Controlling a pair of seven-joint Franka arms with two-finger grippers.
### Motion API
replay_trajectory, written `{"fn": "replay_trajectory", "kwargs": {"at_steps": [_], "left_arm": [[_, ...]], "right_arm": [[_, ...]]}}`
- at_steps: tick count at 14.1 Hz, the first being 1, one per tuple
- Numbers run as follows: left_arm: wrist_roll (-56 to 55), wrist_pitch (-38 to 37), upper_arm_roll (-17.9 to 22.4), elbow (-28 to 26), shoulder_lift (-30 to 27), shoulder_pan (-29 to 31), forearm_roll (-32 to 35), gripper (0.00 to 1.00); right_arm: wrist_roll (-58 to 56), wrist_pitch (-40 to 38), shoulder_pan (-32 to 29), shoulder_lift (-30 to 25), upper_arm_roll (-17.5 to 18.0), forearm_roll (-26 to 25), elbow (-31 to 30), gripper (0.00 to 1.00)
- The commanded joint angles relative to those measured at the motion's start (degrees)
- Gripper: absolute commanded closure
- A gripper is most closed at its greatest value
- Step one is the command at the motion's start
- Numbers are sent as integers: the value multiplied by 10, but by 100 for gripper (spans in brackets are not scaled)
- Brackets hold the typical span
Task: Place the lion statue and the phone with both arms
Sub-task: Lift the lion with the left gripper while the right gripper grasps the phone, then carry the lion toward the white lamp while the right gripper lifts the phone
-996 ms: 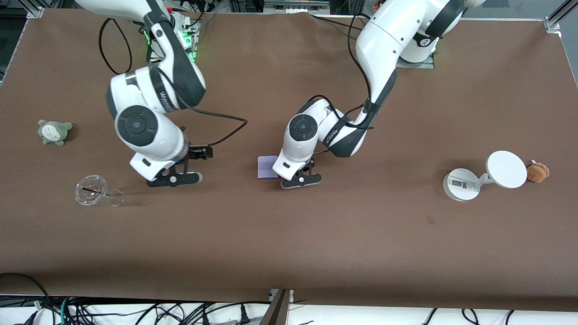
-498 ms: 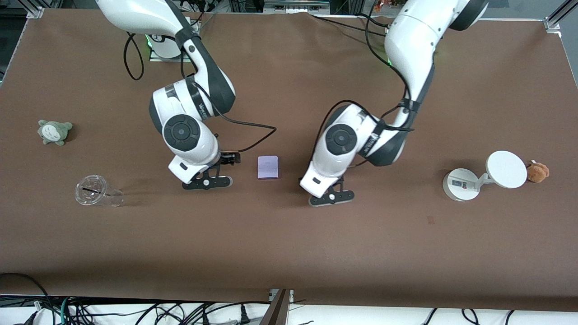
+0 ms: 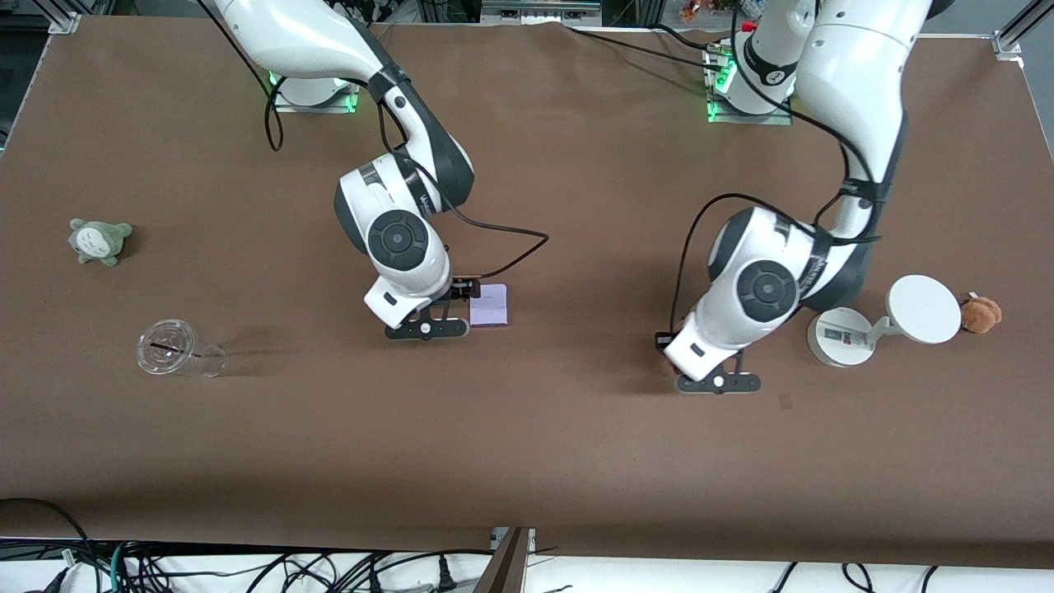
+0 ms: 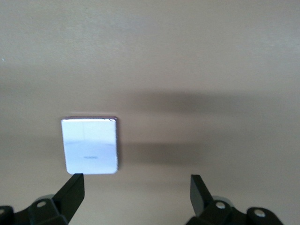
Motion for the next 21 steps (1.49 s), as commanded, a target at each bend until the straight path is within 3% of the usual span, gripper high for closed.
{"fn": "replay_trajectory", "kwargs": {"at_steps": [1, 3, 7, 14, 21], "left_arm": [[59, 46, -55, -114, -75, 93, 3, 100], [114, 51, -102, -123, -70, 174, -1, 100], [211, 56, -102, -117, -37, 227, 2, 100], [203, 62, -96, -97, 2, 232, 7, 100], [210, 60, -96, -105, -4, 243, 9, 100]], "right_arm": [[57, 43, 23, 32, -3, 6, 5, 0], [68, 79, 26, 52, -2, 9, 5, 0], [80, 128, 30, 78, 13, 31, 5, 0], [80, 158, 46, 104, 13, 31, 4, 0], [77, 159, 50, 110, 12, 28, 0, 0]]}}
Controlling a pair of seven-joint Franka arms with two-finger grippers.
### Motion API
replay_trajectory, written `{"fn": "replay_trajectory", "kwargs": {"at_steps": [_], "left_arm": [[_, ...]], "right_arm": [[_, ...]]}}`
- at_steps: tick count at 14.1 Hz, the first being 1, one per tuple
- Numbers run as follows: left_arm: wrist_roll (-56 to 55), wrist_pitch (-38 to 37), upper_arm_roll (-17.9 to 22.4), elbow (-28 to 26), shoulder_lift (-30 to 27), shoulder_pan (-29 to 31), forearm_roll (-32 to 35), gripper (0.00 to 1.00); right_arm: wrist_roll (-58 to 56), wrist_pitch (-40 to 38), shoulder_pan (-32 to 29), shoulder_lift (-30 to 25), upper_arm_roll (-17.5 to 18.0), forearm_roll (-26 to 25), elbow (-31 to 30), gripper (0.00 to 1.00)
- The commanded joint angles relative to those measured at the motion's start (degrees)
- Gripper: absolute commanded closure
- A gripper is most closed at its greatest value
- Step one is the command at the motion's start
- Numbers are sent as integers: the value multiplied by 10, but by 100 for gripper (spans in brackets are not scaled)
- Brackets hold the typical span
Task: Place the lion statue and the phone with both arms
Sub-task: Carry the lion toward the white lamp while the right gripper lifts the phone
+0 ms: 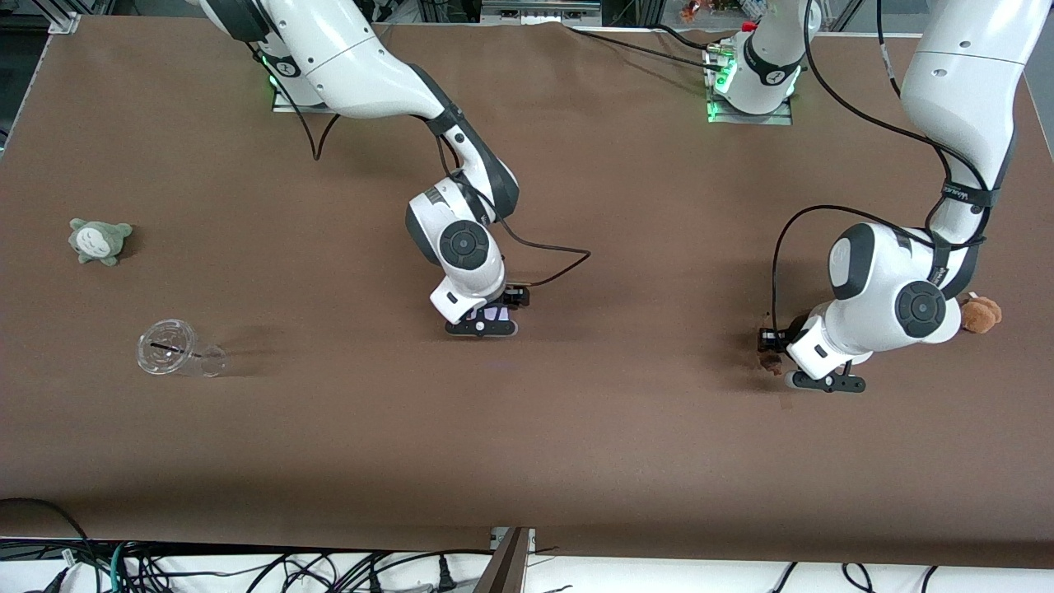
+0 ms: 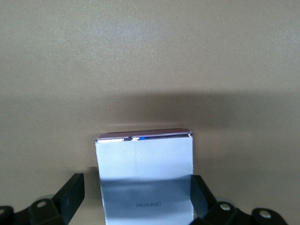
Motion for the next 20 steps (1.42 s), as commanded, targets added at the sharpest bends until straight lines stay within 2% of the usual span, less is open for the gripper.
{"fn": "replay_trajectory", "kwargs": {"at_steps": [1, 4, 11, 13, 14, 15, 18, 20], "left_arm": [[6, -4, -5, 6, 1, 6, 9, 100], [7, 3, -5, 8, 4, 12, 51, 100], [7, 23, -5, 8, 25, 20, 54, 100], [8, 23, -5, 10, 25, 25, 54, 59], [7, 23, -5, 11, 25, 25, 53, 21], [7, 23, -5, 12, 25, 26, 51, 0], [1, 14, -6, 12, 17, 26, 49, 0], [1, -25, -9, 15, -6, 26, 50, 0]], "right_arm": [[3, 6, 2, 4, -1, 5, 2, 0], [-3, 4, 0, 1, -2, 5, 5, 0], [-1, 1, 3, 2, -5, -5, 3, 0], [-1, 1, 3, 2, -5, -13, 2, 0], [-1, 1, 3, 2, -5, -14, 2, 0], [-1, 1, 3, 2, -5, -15, 2, 0], [1, 1, 4, 5, -5, -16, 0, 0], [1, 2, 4, 7, -6, -16, -2, 0]]}}
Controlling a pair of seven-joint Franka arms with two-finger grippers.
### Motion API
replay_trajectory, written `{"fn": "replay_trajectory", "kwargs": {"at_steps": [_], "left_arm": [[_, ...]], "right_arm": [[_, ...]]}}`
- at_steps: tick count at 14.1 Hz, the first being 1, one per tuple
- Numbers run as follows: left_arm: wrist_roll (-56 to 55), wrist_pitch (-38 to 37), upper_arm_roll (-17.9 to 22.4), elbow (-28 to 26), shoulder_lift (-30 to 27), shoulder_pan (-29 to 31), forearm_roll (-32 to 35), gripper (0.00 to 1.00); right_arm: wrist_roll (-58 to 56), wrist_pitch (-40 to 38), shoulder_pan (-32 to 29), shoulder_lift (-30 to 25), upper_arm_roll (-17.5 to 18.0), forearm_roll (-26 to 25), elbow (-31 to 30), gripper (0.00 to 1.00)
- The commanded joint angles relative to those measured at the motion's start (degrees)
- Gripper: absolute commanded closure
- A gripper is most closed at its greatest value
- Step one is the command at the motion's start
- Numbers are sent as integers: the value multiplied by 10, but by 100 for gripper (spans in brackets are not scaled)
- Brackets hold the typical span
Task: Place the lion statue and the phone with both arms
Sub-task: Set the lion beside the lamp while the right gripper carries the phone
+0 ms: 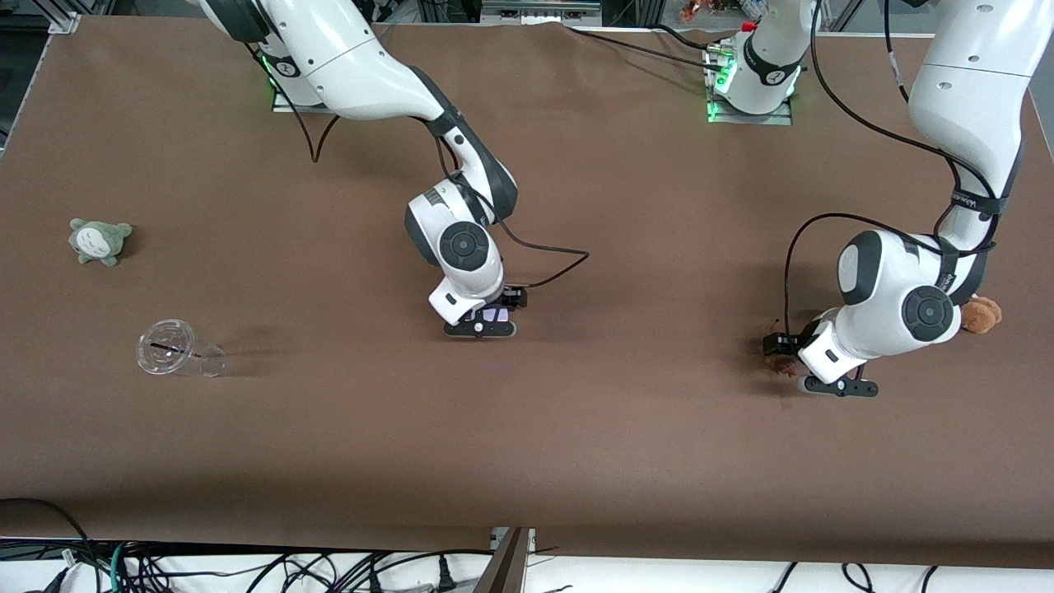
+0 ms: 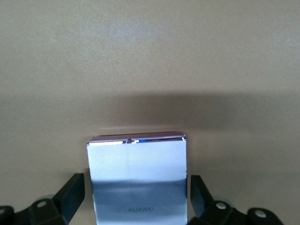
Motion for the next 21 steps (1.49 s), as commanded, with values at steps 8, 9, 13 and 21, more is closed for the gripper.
{"fn": "replay_trajectory", "kwargs": {"at_steps": [8, 9, 13, 21], "left_arm": [[-7, -266, -27, 47, -206, -1, 5, 0], [-8, -289, -28, 47, -232, 1, 3, 0], [-42, -383, -28, 48, -330, 3, -33, 0], [-32, -419, -22, 60, -363, 33, -95, 0]], "right_arm": [[-8, -1, -7, -21, -32, 0, 7, 70], [-17, -3, -17, -27, -45, 2, 7, 70], [-142, -54, -103, -45, -51, 5, 6, 70], [-274, -70, -184, -51, -119, 7, -26, 71]]}}
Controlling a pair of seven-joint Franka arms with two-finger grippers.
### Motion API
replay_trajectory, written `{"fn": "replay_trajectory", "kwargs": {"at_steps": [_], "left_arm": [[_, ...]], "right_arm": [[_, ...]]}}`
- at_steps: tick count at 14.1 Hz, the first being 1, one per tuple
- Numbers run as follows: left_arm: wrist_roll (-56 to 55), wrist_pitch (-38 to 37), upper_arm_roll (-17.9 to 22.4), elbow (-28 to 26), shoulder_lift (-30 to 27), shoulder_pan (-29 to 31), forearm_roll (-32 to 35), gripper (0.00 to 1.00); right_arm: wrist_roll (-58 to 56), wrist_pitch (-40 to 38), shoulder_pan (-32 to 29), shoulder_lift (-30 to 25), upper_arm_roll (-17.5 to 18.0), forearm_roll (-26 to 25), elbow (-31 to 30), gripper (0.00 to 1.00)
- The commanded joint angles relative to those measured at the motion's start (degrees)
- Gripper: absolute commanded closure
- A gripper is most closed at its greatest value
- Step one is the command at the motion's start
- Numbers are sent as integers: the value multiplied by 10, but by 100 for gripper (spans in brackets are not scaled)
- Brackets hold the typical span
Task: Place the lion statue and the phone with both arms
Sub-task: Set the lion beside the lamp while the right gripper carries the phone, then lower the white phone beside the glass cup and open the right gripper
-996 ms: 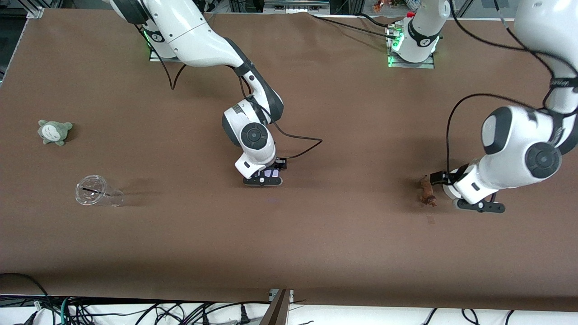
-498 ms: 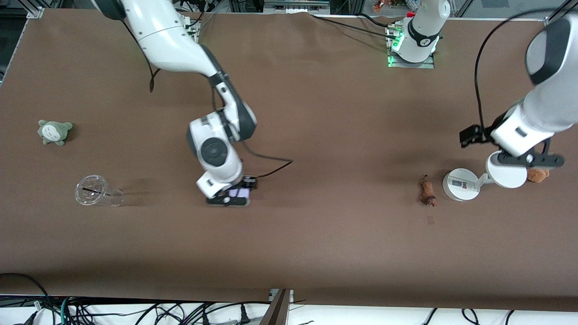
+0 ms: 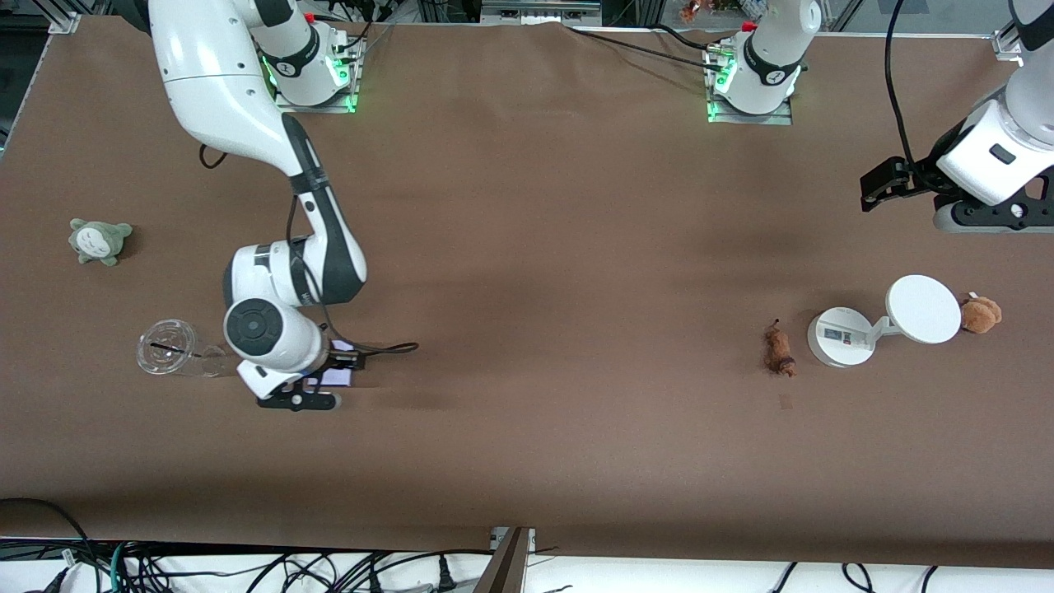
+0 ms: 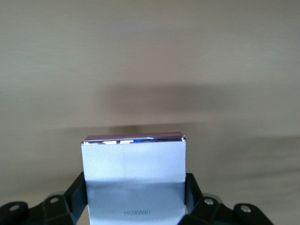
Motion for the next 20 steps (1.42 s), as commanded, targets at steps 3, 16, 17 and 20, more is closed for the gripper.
{"fn": "replay_trajectory", "kwargs": {"at_steps": [3, 16, 17, 20], "left_arm": [[3, 23, -8, 0, 4, 15, -25, 0], [4, 33, -16, 32, 65, 7, -30, 0], [3, 33, -17, 40, 73, 5, -28, 0], [3, 33, -16, 40, 76, -14, -26, 0]], "right_arm": [[-82, 24, -47, -13, 0, 7, -37, 71], [-123, 88, -76, -13, 0, 7, -88, 1], [-124, 86, -75, -14, 0, 7, -81, 0], [-127, 48, -69, -29, 2, 6, -34, 0]]}}
